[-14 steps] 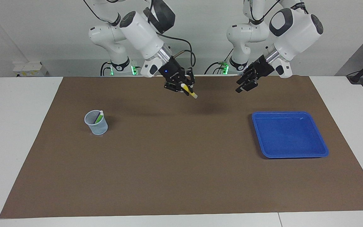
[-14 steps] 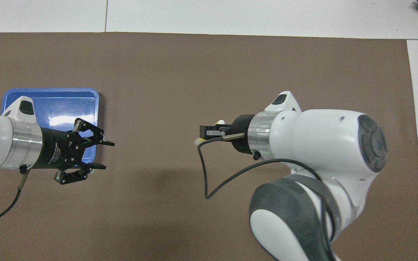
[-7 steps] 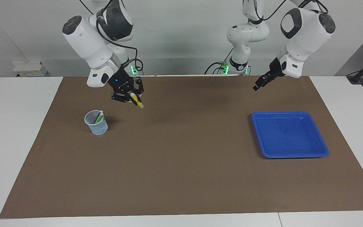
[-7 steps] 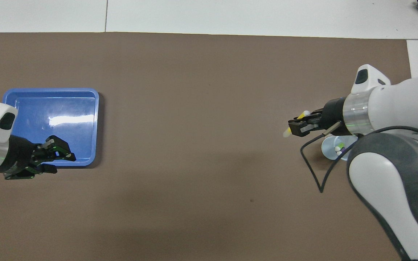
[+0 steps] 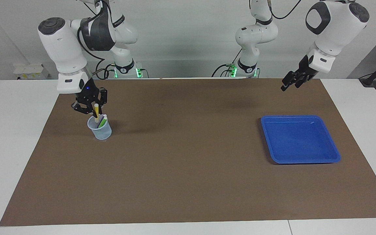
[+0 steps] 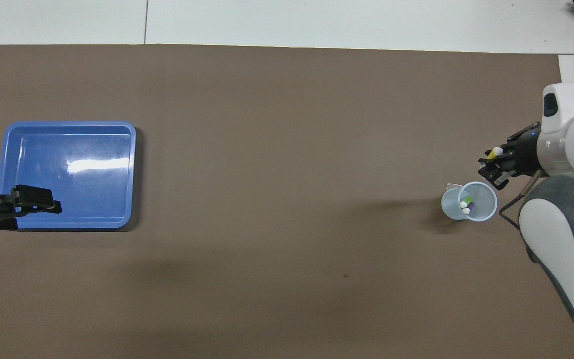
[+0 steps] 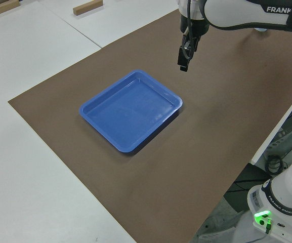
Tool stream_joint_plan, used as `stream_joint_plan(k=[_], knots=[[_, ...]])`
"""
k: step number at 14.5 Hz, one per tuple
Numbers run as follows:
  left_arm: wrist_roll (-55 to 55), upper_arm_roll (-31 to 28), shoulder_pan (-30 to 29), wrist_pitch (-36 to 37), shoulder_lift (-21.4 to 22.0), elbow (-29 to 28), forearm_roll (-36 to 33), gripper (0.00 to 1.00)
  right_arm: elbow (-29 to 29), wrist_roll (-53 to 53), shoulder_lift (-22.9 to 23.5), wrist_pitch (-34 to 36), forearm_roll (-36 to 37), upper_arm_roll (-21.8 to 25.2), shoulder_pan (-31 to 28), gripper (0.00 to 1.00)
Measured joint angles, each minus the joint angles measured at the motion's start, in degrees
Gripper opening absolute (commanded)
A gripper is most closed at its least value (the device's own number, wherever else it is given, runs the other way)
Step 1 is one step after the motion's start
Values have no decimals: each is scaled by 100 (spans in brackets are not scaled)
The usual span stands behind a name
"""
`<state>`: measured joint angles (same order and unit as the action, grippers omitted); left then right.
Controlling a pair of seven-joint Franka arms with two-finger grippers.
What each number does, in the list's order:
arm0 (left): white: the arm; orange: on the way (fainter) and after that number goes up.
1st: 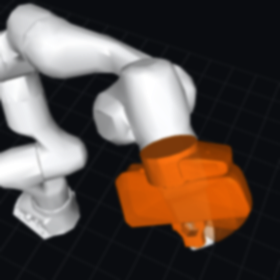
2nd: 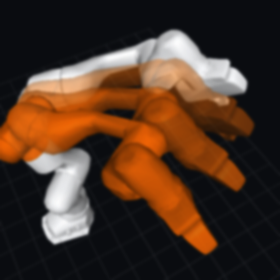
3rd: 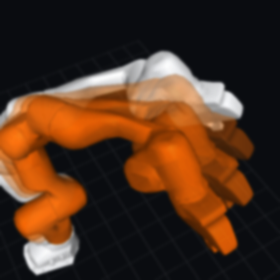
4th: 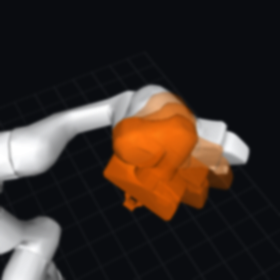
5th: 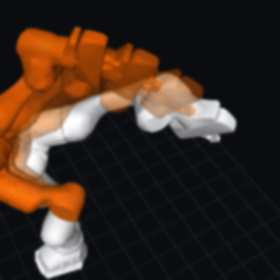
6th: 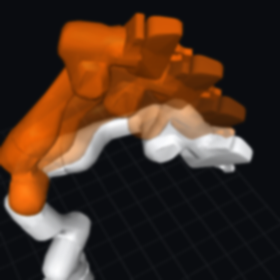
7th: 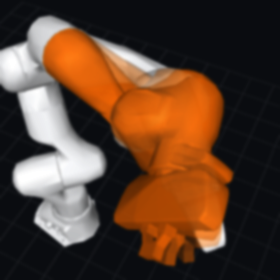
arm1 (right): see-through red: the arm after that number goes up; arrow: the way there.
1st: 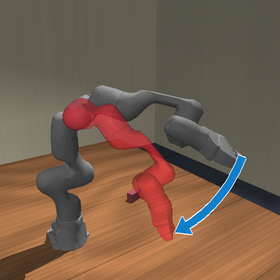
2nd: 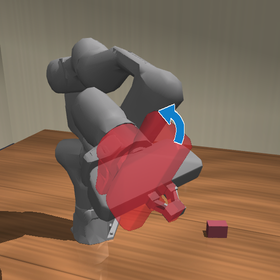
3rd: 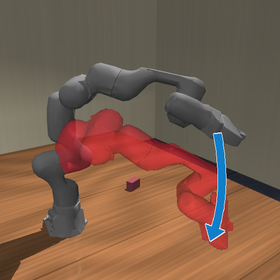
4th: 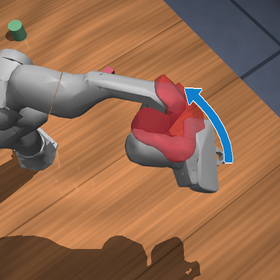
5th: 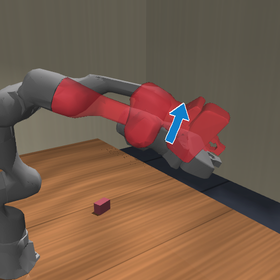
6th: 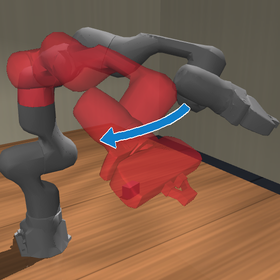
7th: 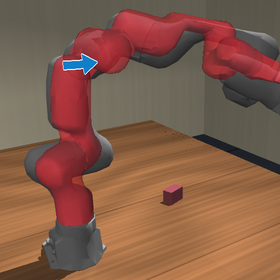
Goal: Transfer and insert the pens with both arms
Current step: 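Carry the yellow pen to the cup while the left gripper withdraws, then lower the yellow pen into the white cup with the right gripper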
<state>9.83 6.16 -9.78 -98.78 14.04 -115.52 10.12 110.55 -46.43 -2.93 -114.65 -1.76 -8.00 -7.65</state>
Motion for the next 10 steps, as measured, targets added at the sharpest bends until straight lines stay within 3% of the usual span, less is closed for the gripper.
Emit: stream_joint_plan(k=[10], knots=[[0,3,-100,-86,0,226,-61,100,1166,420,19,-642,2,-5,-282,0]])
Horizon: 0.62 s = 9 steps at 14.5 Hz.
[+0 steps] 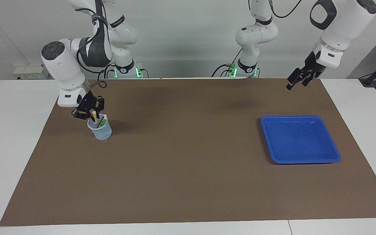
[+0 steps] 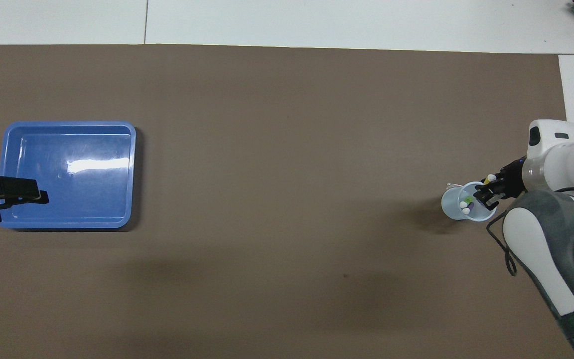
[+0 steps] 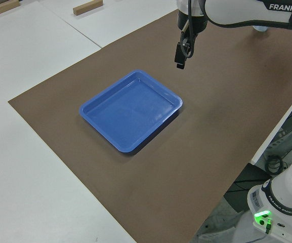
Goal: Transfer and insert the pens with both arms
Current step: 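Lower the yellow pen into the white cup with the right gripper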
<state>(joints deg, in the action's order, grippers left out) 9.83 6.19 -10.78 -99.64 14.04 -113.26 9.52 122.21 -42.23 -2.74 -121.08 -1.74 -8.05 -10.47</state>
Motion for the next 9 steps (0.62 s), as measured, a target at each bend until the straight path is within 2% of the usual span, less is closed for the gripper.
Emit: stream_joint_plan(k=[1,2,3,4,9], knots=[[-10,0,13,2,-1,47,-54,100,112,24,10,-152,0,0,-8,3],[-19,-14,72,11,-4,98,-127,100,228,26,22,-335,0,-2,-18,31],[-20,-67,188,40,-19,178,-222,100,330,26,31,-506,0,-2,-26,74],[-20,-160,350,109,-61,310,-325,100,395,26,34,-602,0,-3,-36,100],[-27,-654,987,739,-579,1465,-586,100,272,30,13,-500,0,-3,-107,100]])
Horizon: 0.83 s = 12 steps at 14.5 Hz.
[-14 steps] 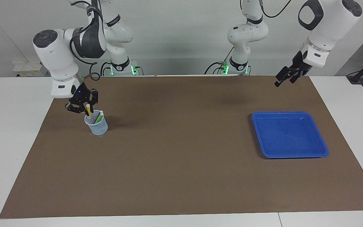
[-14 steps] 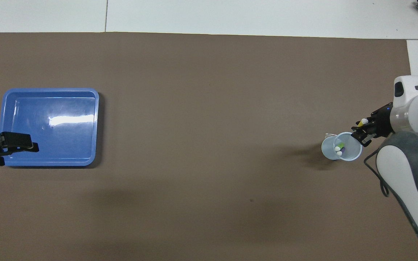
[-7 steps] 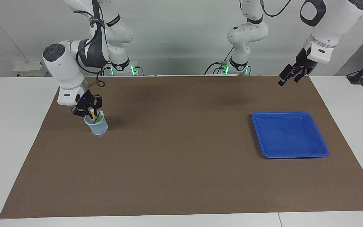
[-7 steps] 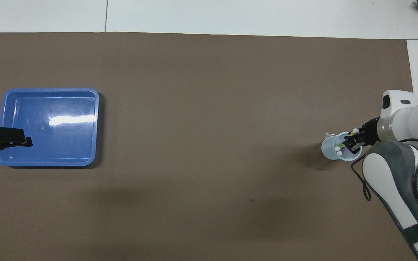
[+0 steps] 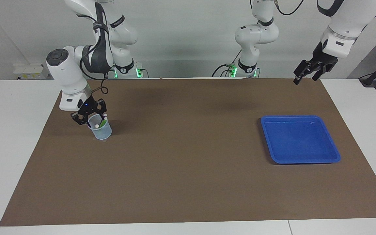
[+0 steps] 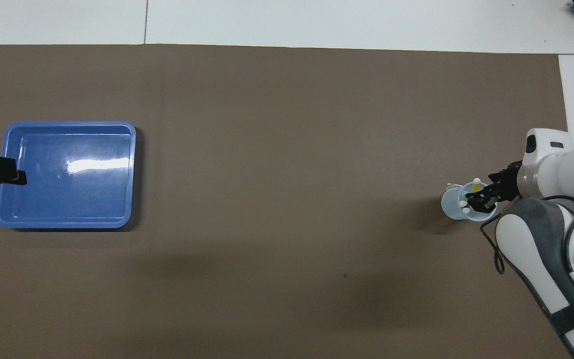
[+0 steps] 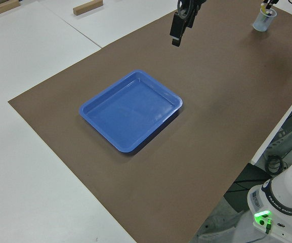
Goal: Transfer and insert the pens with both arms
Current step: 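Lower the yellow pen into the white cup with the right gripper, then open the right gripper and draw it back from the cup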
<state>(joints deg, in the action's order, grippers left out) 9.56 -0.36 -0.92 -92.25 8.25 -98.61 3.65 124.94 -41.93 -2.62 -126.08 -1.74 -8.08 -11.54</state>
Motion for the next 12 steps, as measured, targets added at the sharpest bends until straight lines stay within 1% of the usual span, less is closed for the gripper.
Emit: stream_joint_plan(k=[1,3,5,7,9,12], knots=[[-1,-15,45,37,-105,175,-53,100,-156,36,-10,200,0,0,-4,100],[-36,-46,123,46,-265,352,-128,100,-656,361,-48,950,0,-15,-3,100],[-302,-97,223,46,-343,383,-312,100,-1210,878,-95,1830,0,-60,21,100],[-485,-129,278,46,-359,384,-468,100,-1612,1306,-142,2516,0,-95,120,100],[-576,-154,282,47,-357,388,-497,100,-1906,1549,-150,2976,0,-118,209,100],[-638,-145,298,47,-356,368,-498,100,-2275,1660,-100,3443,0,-131,249,100]])
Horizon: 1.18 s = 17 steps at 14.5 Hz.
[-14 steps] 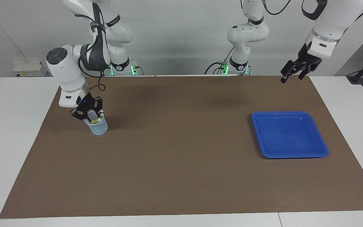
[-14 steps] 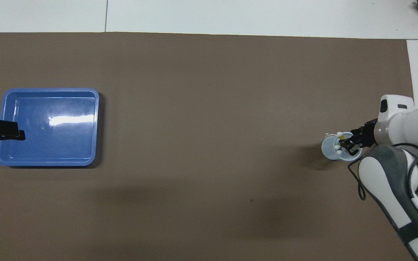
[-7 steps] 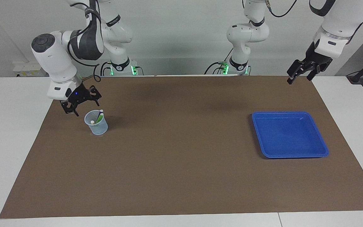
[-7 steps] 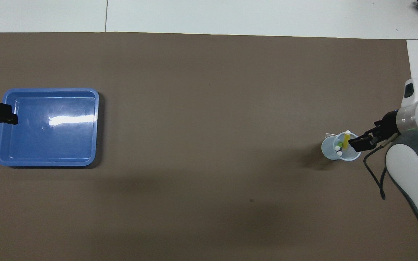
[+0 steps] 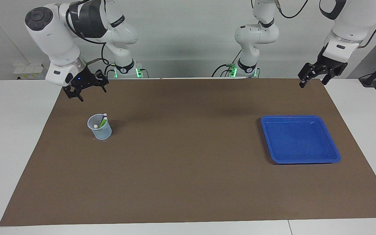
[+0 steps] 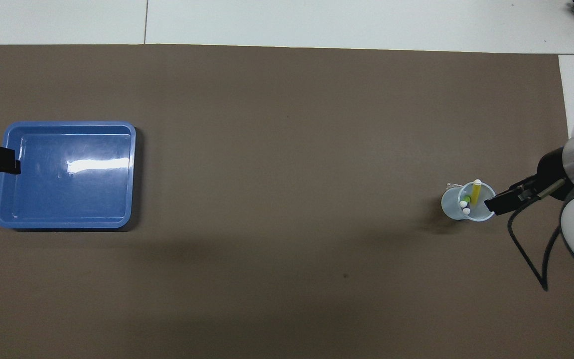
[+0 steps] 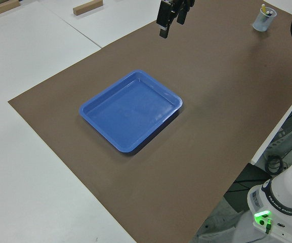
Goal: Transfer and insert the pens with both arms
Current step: 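Open the right gripper and draw it back from the cup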
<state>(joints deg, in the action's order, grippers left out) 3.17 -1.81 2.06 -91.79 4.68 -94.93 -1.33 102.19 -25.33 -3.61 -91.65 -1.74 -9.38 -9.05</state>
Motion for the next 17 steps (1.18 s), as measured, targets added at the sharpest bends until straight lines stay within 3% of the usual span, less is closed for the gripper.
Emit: stream_joint_plan(k=[3,10,17], knots=[[-7,18,41,-19,0,-102,0,100,-520,108,198,442,0,36,234,100],[-11,31,63,-69,-6,-187,-2,100,-1096,679,535,615,0,436,723,100],[-11,47,64,-68,-6,-177,-2,100,-905,1255,508,265,1,506,768,100]])
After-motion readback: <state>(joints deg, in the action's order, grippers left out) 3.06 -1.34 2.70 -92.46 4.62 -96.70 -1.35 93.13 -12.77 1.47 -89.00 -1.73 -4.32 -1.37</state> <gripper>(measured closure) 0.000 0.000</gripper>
